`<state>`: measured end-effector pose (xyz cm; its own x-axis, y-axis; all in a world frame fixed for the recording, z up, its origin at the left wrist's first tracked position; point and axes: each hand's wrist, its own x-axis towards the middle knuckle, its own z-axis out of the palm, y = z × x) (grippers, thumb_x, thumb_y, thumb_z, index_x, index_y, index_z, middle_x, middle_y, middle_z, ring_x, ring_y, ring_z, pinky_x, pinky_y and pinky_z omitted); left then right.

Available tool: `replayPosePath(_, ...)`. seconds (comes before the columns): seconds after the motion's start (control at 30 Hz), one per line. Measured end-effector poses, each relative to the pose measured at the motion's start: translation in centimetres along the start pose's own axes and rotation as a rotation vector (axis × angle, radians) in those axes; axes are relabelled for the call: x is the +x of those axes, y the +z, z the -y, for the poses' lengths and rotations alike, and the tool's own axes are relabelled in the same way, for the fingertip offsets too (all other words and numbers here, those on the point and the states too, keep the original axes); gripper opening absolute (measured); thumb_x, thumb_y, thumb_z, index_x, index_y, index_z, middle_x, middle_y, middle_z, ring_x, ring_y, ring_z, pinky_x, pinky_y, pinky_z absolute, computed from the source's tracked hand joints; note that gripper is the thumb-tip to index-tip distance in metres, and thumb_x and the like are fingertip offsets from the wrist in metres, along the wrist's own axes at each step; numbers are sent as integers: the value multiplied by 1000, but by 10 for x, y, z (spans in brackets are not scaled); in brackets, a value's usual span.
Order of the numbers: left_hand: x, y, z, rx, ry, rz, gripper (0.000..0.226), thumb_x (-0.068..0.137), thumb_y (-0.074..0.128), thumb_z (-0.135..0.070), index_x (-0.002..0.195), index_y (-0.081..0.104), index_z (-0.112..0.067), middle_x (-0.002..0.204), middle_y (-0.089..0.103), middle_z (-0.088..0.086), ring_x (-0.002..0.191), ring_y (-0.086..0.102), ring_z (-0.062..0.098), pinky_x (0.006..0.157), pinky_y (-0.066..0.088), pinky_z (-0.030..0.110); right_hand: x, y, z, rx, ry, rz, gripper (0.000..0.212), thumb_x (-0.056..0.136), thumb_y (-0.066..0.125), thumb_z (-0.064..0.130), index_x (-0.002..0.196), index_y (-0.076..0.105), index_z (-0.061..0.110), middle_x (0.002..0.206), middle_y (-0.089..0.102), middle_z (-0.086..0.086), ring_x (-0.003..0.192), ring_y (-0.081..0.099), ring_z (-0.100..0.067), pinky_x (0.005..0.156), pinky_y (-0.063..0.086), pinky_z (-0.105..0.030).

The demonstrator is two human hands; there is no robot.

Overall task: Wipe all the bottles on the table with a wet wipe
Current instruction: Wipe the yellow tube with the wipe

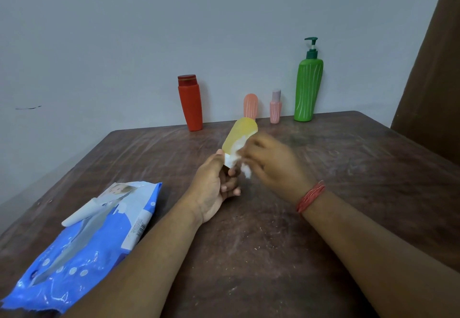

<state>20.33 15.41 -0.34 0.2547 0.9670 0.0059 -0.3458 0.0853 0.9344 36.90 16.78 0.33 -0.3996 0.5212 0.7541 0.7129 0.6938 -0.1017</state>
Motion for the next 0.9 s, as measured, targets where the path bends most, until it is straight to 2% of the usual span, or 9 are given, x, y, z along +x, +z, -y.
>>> replayPosePath(0.07, 1, 0, 1, -13, -34, 32, 31, 110, 30, -33, 113, 53, -12, 68, 43, 0, 46, 24, 9, 50, 42, 28, 0, -6, -6, 4, 154, -148, 12, 90, 66, 7, 100, 71, 6, 98, 60, -7, 84, 60, -20, 75, 46, -23)
replayPosePath(0.1, 1, -1, 2, -16, -40, 35, 31, 110, 31, -34, 112, 53, -12, 68, 43, 0, 46, 24, 9, 50, 42, 28, -2, -6, -6, 8, 157, -153, 11, 89, 67, 6, 99, 71, 5, 98, 59, -7, 84, 59, -19, 75, 44, -21)
replayPosePath(0.2, 2, -1, 2, -20, -17, 12, 31, 109, 31, -31, 102, 54, -11, 69, 43, 1, 45, 26, 9, 48, 43, 27, -7, 4, 4, 13, -16, 55, 5, 88, 68, 5, 93, 67, 6, 96, 56, -6, 79, 56, -17, 71, 45, -22)
replayPosePath(0.3, 0, -2, 1, -18, -19, 30, 31, 109, 31, -31, 111, 55, -11, 69, 44, 0, 46, 25, 9, 50, 43, 27, -3, 6, -2, 69, 95, -77, 5, 87, 71, 6, 91, 69, 6, 94, 59, -4, 80, 52, -8, 70, 40, -12)
replayPosePath(0.47, 1, -2, 2, 5, -50, 71, 30, 110, 31, -33, 119, 50, -11, 69, 43, 0, 48, 23, 10, 52, 42, 29, -5, 3, -11, 108, 239, -205, 4, 87, 71, 8, 90, 68, 9, 92, 60, -1, 78, 56, -10, 68, 48, -22)
replayPosePath(0.53, 1, 0, 4, 42, -65, 96, 26, 110, 32, -33, 120, 47, -13, 70, 44, 0, 48, 25, 11, 52, 43, 30, -3, -3, -20, 272, 423, -321, 5, 88, 71, 9, 89, 68, 13, 91, 64, -2, 80, 63, -15, 73, 55, -30)
replayPosePath(0.63, 1, 0, 5, 74, -70, 104, 27, 109, 32, -32, 125, 44, -13, 71, 45, 1, 49, 26, 11, 53, 44, 31, -2, -7, -22, 846, 705, -331, 8, 91, 68, 5, 93, 68, 13, 91, 74, -5, 87, 72, -21, 82, 60, -40)
replayPosePath(0.83, -1, 1, 6, 115, -58, 110, 32, 110, 31, -33, 130, 42, -11, 70, 45, 1, 48, 26, 10, 53, 46, 31, -2, 0, -14, 1223, 806, -376, 14, 95, 59, 2, 103, 69, 8, 100, 75, -7, 97, 71, -20, 86, 58, -31)
replayPosePath(0.9, -1, 2, 6, 103, -50, 104, 31, 110, 31, -33, 129, 43, -11, 70, 45, 1, 48, 27, 10, 53, 45, 31, -3, 3, -12, 1297, 842, -329, 13, 97, 56, 3, 102, 68, 4, 95, 74, -7, 88, 68, -17, 77, 56, -25)
